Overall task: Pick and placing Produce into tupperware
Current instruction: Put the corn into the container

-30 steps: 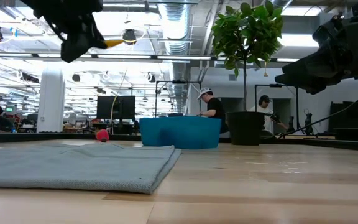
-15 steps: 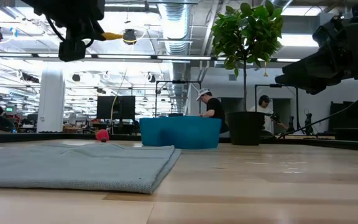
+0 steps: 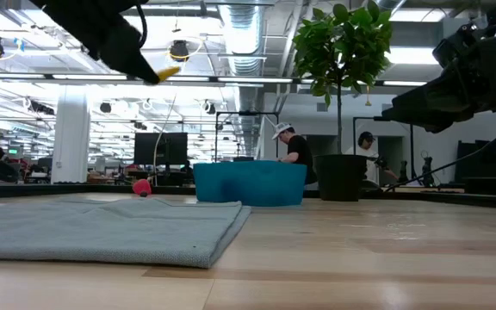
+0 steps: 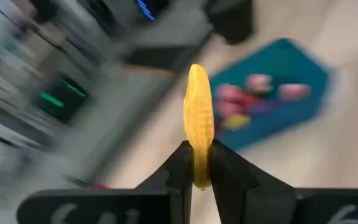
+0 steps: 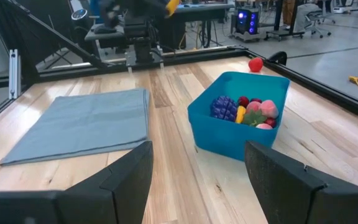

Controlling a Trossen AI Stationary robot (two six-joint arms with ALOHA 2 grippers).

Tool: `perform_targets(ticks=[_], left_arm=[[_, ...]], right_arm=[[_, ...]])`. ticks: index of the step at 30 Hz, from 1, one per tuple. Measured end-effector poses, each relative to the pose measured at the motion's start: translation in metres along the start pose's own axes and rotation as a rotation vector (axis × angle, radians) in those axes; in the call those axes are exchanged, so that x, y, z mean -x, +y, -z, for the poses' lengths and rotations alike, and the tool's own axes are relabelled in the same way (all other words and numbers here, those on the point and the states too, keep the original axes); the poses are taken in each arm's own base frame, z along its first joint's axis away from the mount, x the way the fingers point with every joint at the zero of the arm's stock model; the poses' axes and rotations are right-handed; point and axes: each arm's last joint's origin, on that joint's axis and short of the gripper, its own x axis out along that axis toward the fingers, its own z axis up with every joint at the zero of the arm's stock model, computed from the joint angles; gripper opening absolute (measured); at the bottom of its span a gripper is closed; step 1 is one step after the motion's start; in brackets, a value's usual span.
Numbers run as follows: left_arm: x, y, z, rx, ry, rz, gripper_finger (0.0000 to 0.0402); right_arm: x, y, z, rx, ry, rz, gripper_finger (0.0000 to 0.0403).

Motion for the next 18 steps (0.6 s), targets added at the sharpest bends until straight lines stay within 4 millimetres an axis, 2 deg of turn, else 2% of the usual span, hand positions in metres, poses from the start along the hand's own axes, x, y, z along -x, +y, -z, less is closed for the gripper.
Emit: perform_targets(ticks=[4,13,18], left_arm=[[0.000,-0.005,0.002,0.229,0.079,0.160,0.0034],[0.002,-0.018,-0.004,0.373,0.074,0.411,0.0034],[0.003,-0.025,-0.014,0.512,-0.034,0.568,0.0034]], right_arm=[[0.000,0.000,0.000,0.000,0.000,0.000,0.0274],[0.000,0.000,0.000,0.000,0.000,0.000,0.0274],[0.000,0.000,0.000,0.000,0.000,0.000,0.0274]])
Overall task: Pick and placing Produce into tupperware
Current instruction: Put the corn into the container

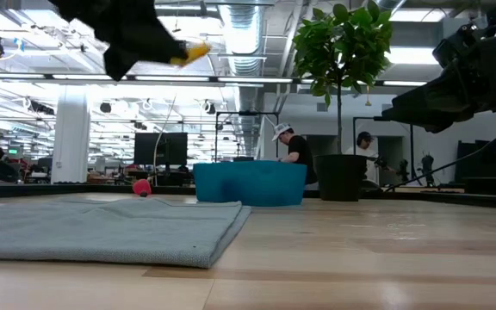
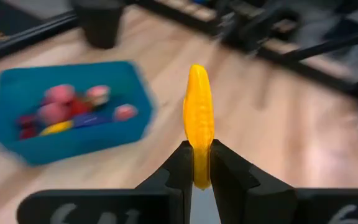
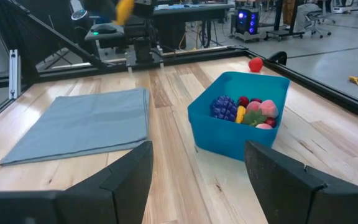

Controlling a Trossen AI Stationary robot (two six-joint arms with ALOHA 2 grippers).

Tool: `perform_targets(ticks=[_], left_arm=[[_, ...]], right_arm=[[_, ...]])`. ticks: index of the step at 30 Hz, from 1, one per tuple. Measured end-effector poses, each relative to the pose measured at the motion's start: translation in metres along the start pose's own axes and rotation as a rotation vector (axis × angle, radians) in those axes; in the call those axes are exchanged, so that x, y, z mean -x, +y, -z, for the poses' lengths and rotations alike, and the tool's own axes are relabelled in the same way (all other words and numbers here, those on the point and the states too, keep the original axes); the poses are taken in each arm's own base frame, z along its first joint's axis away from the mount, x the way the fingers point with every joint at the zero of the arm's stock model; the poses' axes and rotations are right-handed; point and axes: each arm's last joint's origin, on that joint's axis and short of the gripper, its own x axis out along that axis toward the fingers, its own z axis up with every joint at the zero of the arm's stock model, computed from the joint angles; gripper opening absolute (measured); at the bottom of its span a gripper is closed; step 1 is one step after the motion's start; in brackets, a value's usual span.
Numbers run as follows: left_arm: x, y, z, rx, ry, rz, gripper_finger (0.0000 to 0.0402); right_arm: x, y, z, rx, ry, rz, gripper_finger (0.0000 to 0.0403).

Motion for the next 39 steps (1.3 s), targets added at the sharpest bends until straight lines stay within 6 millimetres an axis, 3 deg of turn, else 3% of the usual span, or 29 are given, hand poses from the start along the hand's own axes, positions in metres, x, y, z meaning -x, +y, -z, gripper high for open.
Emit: perform_targets(ticks=[7,16,22,28,39], left_arm=[[0.001,-0.010,-0.009,0.014,-0.090,0.187,0.0034],[0.005,-0.021,-0.012,-0.170,-0.068,0.468,0.0034],[0.004,-0.020,-0.012,-0.271,-0.073,0.517,0.0034],[-0.003,-0.009,-0.017,-0.281,-0.088,0.425,0.0034],[-0.021,0.030,-0.032,-0.318,-0.122,0.117,0.0034]], right_arm=[[0.000,0.000,0.000,0.000,0.000,0.000,0.0274],[0.000,0.000,0.000,0.000,0.000,0.000,0.0274],[0.000,0.000,0.000,0.000,0.000,0.000,0.0274],[0.000,0.000,0.000,0.000,0.000,0.000,0.0274],[0.000,0.000,0.000,0.000,0.000,0.000,0.0274]])
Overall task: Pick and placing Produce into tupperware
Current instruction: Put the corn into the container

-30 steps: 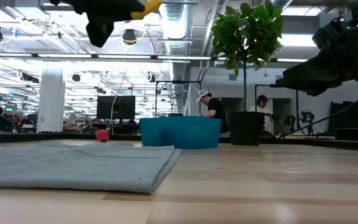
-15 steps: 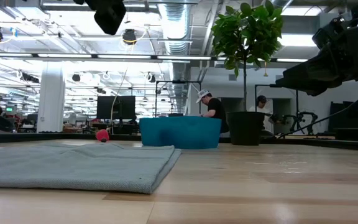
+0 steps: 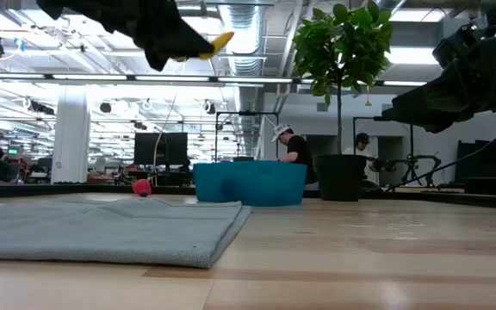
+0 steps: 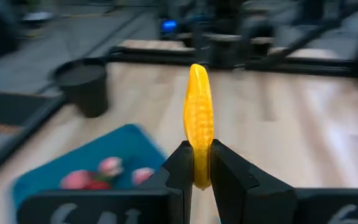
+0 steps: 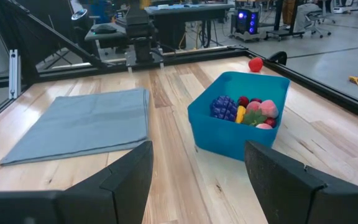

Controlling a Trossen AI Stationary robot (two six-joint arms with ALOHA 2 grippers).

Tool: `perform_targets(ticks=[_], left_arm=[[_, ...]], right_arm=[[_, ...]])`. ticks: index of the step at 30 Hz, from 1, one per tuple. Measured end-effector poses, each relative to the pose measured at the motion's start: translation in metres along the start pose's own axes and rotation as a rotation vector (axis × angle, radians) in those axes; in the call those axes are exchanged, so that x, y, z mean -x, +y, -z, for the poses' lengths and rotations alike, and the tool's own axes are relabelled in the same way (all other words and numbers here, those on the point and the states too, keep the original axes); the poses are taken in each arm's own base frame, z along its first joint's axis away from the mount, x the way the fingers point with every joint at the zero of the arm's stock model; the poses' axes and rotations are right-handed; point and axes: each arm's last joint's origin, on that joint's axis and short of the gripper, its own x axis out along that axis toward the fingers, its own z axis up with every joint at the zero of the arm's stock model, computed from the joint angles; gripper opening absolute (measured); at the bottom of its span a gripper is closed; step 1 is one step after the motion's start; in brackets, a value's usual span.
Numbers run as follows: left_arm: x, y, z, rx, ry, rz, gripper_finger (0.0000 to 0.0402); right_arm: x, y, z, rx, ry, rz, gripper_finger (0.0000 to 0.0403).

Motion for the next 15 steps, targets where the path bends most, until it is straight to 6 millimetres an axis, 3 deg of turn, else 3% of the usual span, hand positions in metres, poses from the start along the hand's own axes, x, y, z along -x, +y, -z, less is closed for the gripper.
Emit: perform_targets(ticks=[8,15], left_arm=[[-0.006,0.042,-0.003,0.036,-0.017,-0.273,0.0034],[-0.009,0.084,-0.002,0.188,-0.007,-0.275,0.0034]], right_arm=[[0.000,0.000,0.000,0.000,0.000,0.000,0.0274],[0.000,0.000,0.000,0.000,0.000,0.000,0.0274]])
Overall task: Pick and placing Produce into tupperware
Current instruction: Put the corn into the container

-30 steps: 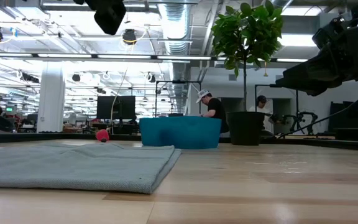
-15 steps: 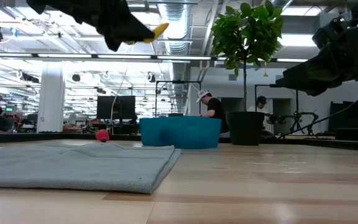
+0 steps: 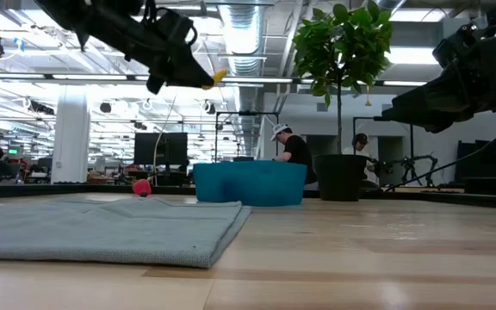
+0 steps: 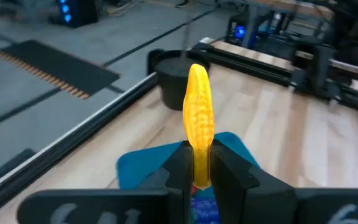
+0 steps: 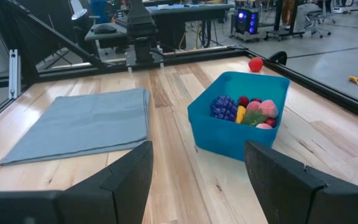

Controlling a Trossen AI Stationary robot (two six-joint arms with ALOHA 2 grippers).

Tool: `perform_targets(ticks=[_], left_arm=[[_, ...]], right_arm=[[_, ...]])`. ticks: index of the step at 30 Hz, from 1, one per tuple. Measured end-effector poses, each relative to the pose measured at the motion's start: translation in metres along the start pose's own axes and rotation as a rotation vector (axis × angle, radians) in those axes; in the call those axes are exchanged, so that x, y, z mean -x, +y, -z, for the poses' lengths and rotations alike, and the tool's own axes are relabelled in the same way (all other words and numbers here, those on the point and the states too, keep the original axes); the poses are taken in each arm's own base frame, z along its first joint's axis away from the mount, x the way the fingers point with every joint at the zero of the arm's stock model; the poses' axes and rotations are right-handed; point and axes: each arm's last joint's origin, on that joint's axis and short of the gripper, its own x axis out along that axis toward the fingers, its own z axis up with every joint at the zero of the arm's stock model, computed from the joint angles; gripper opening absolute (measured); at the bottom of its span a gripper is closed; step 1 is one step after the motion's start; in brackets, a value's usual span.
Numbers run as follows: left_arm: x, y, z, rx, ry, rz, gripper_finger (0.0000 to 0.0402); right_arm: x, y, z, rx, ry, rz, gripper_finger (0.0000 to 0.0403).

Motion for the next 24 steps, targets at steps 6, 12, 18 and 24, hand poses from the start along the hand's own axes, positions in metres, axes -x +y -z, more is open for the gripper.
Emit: perform_targets(ticks=[6,12,18,24], left_arm=[[-0.013,0.023,-0.007,0.109,0.098,-0.034,0.0034],[-0.044,0.025,-0.008,0.079,0.223,-0.021,0.0034],[-0.082,0.021,-0.002,0.041,0.437,-0.025,0.0034],[-0.110,0.019,0.012,-0.001,0.597,-0.057,0.0034]], right_arm=[[0.000,0.000,0.000,0.000,0.001,0.000,0.0274],[0.000,0.000,0.001,0.005,0.014,0.001,0.0274],[0.000,0.000,0.002,0.007,0.019,0.002,0.0274],[0.000,0.000,0.002,0.008,0.022,0.002,0.0274]])
